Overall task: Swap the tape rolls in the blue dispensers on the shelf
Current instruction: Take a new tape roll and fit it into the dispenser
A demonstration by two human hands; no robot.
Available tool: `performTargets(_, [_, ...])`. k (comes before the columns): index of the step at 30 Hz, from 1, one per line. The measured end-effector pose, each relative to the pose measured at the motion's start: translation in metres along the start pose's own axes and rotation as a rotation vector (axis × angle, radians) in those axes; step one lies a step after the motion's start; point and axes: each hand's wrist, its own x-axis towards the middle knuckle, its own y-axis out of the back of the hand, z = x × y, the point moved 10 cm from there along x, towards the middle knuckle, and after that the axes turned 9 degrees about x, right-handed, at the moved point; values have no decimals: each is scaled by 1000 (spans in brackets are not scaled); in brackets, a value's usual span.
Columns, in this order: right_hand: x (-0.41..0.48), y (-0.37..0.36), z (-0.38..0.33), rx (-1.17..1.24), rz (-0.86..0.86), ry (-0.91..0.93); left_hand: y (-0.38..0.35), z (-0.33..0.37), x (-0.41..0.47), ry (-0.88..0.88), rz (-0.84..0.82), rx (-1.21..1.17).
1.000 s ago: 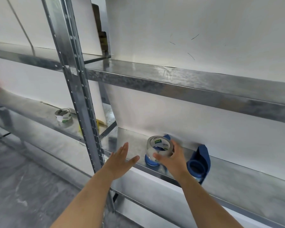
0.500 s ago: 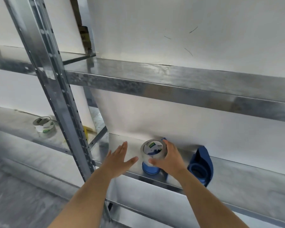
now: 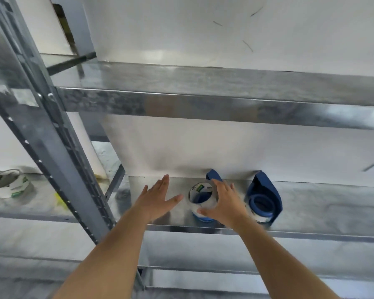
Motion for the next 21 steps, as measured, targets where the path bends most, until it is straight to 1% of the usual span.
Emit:
performTargets(2, [-6,-1,-2,-101,1,4,-1,-3,0,-19,-3,4])
performTargets(6, [-7,0,-5,-244,66,47,-2,-6,3,-50,-11,14])
performTargets(11, [-6,-1,-2,-282,94,51,-3,-3,9,-78,-15,7])
performTargets(16, [-6,1,14,-276,94,10,-1,6,13,-92,-20,-4])
performTargets(21, [-5,5,20,-442,100,64,-4,12,16,-88,-28,-9])
